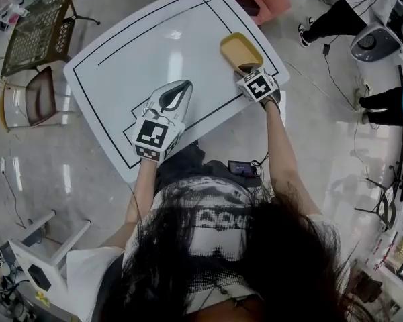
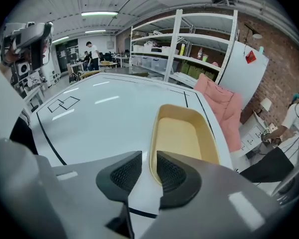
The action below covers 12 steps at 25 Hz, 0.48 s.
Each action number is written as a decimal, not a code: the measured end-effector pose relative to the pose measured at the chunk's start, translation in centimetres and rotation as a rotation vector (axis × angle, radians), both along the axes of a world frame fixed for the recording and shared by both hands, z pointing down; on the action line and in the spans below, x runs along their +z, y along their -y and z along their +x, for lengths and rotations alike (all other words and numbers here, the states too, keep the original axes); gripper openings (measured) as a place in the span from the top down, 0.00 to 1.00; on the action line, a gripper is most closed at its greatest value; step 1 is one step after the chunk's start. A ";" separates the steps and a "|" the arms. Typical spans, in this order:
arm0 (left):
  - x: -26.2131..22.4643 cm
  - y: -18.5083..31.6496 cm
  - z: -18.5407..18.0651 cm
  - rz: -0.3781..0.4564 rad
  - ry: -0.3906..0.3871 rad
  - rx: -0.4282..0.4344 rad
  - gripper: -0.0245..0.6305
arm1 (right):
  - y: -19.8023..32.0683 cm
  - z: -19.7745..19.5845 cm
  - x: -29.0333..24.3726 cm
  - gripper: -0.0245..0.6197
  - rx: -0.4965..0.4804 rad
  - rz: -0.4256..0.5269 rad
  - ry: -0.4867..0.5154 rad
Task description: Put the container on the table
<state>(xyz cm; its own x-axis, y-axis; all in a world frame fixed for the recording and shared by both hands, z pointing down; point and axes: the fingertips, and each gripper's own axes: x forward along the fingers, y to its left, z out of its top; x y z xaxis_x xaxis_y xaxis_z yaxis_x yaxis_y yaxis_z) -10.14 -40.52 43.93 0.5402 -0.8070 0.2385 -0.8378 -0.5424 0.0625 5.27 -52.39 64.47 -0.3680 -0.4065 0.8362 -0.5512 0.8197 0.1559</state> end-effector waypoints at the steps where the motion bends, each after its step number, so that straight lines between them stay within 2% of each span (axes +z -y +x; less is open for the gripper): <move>1: 0.0 0.0 0.0 -0.001 0.000 0.000 0.96 | 0.0 -0.1 -0.1 0.80 0.001 0.001 0.003; 6: -0.4 -0.6 0.6 0.002 0.000 0.007 0.96 | -0.4 -0.2 -2.4 0.79 0.011 0.043 0.054; 12: -0.6 -1.8 1.5 0.007 0.007 0.016 0.96 | -2.0 -0.7 -7.3 0.80 0.038 0.148 0.182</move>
